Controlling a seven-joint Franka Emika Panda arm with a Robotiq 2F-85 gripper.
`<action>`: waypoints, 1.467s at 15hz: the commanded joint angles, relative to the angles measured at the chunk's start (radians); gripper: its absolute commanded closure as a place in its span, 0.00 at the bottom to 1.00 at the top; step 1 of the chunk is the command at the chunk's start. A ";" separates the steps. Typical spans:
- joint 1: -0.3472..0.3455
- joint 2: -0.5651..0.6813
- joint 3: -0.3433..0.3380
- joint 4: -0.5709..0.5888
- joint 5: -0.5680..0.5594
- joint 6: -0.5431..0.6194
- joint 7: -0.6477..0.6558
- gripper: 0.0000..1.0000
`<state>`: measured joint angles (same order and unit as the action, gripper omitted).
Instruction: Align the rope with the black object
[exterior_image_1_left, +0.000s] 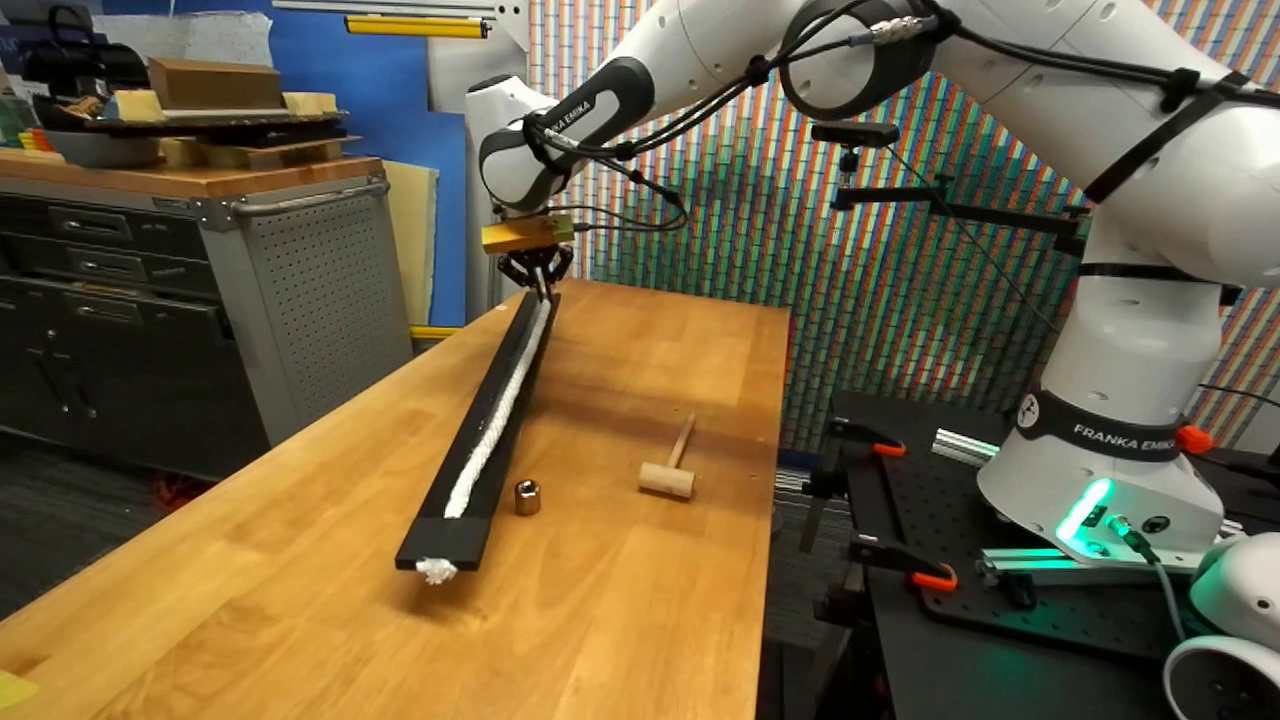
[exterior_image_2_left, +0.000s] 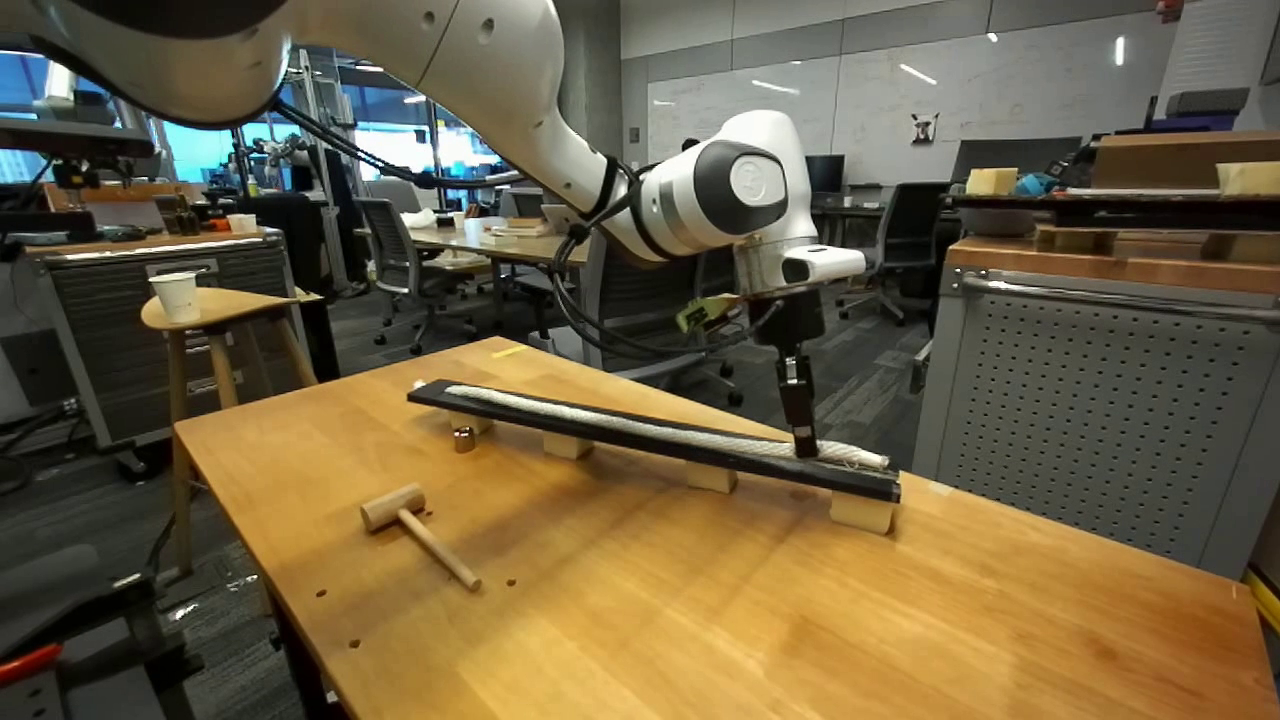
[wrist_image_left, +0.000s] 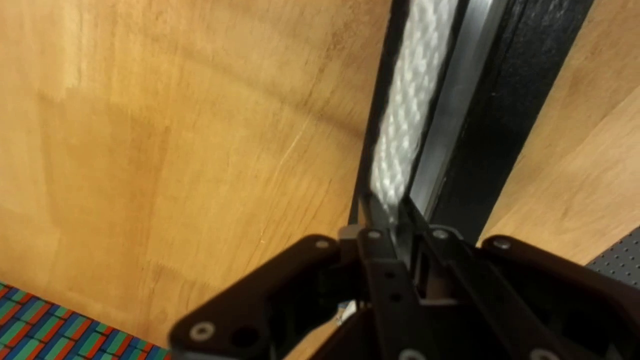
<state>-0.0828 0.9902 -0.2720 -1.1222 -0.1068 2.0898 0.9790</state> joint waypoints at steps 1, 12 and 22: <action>-0.008 0.053 -0.016 0.085 -0.006 0.021 0.038 0.97; -0.007 0.060 -0.017 0.057 -0.013 0.109 0.027 0.97; 0.022 -0.010 -0.041 -0.065 -0.032 0.135 0.043 0.97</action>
<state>-0.0830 1.0270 -0.2862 -1.1109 -0.1088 2.1904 1.0098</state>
